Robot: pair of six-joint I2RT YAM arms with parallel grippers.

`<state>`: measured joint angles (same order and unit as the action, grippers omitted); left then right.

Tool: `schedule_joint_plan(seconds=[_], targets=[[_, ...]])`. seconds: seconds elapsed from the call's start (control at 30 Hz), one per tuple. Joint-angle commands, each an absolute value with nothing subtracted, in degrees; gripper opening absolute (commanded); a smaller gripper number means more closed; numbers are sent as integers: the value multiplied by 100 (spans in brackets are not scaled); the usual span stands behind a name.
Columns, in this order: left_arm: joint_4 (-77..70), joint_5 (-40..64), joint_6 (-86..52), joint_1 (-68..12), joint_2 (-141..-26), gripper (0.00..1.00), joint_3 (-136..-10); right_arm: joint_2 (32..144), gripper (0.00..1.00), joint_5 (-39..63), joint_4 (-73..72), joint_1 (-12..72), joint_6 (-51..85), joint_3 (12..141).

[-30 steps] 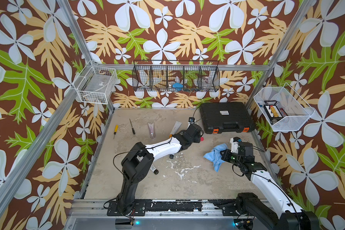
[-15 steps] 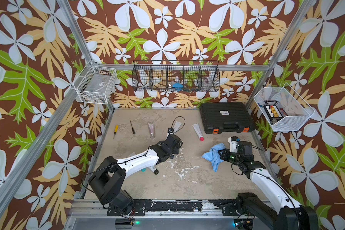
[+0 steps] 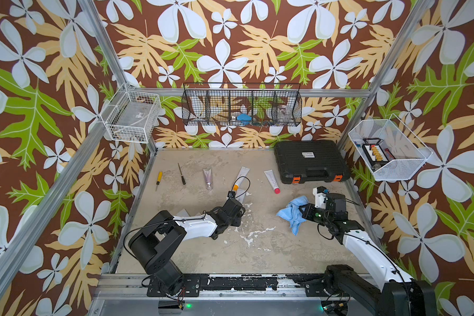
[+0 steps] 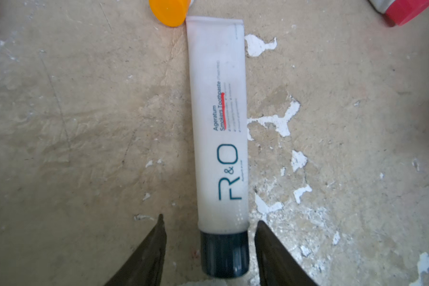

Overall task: Wipe the surface of the toothpaste tube
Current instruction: Move the toothpaste to the center of the board.

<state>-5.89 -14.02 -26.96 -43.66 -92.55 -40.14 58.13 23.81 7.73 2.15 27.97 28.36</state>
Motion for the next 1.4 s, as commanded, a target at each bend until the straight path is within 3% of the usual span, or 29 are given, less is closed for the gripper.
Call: schedule_joint_plan(seconds=[0.0, 0.37, 0.57, 0.7, 1.37], targets=[[-912, -1265, -2665, -4359, -9264, 58, -3983, 5835, 0, 2382, 701, 209, 2720, 2866], [-903, -1373, -2619, -4368, -9352, 46, -3880, 5938, 0, 2426, 672, 211, 2717, 2897], [-905, -1332, -2517, -4368, -9256, 25, -3861, 5968, 0, 2443, 666, 211, 2722, 2923], [-921, -1257, -2347, -4385, -9187, 18, -3835, 5933, 0, 2479, 668, 211, 2734, 2960], [-1485, -348, -993, -5574, -8751, 15, -3557, 5845, 0, 2980, 634, 259, 3162, 3100]])
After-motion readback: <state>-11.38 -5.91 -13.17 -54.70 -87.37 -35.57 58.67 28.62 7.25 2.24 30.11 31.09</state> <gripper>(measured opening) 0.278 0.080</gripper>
